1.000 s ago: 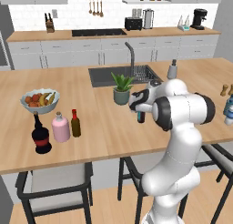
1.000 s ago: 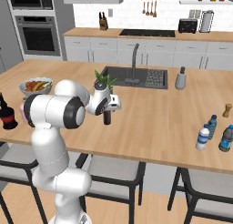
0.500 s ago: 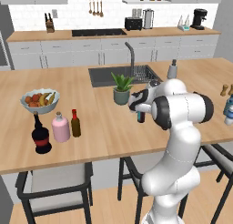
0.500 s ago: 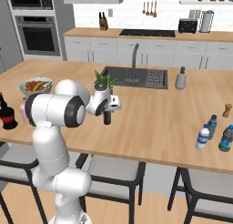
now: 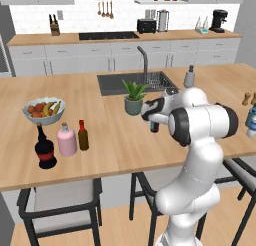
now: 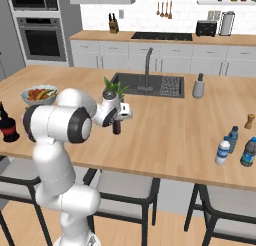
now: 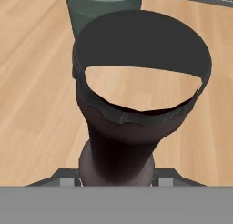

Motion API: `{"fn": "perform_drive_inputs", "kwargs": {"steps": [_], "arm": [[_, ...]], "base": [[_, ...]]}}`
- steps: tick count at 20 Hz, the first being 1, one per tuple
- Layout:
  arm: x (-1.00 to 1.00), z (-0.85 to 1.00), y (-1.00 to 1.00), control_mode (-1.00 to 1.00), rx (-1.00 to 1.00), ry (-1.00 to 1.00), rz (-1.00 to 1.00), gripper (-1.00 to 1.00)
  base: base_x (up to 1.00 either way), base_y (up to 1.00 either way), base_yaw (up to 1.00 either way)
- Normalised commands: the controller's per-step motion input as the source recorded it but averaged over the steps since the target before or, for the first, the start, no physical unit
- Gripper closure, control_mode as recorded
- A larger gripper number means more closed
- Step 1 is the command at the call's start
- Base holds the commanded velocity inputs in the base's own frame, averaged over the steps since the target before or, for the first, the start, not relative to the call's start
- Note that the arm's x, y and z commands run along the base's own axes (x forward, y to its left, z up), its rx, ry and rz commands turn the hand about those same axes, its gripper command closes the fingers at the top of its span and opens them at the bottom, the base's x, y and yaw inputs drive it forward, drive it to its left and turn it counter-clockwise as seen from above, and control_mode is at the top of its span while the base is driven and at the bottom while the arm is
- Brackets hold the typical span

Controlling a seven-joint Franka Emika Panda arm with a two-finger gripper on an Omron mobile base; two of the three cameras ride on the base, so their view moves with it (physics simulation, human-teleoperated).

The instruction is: Move the plastic bottles in the middle to the plastics group, and the glass bottles in the middle to the glass group.

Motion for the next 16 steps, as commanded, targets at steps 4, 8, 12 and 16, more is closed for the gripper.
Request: {"fn": "perform_drive_inputs", "kwargs": {"steps": [4, 8, 12, 16], "arm": [[-0.40, 0.36, 0.41, -1.00, 0.00, -0.08, 0.17, 1.00], [-0.21, 0.24, 0.87, -1.00, 0.00, 0.00, 0.34, 1.00], [-0.14, 0.09, 1.00, -1.00, 0.00, 0.00, 0.36, 1.00], [-0.14, 0.02, 1.00, -1.00, -0.06, 0.07, 0.31, 1.00]], "base": [[0.00, 0.00, 0.00], [0.00, 0.00, 0.00], [0.00, 0.00, 0.00], [0.00, 0.00, 0.00]]}}
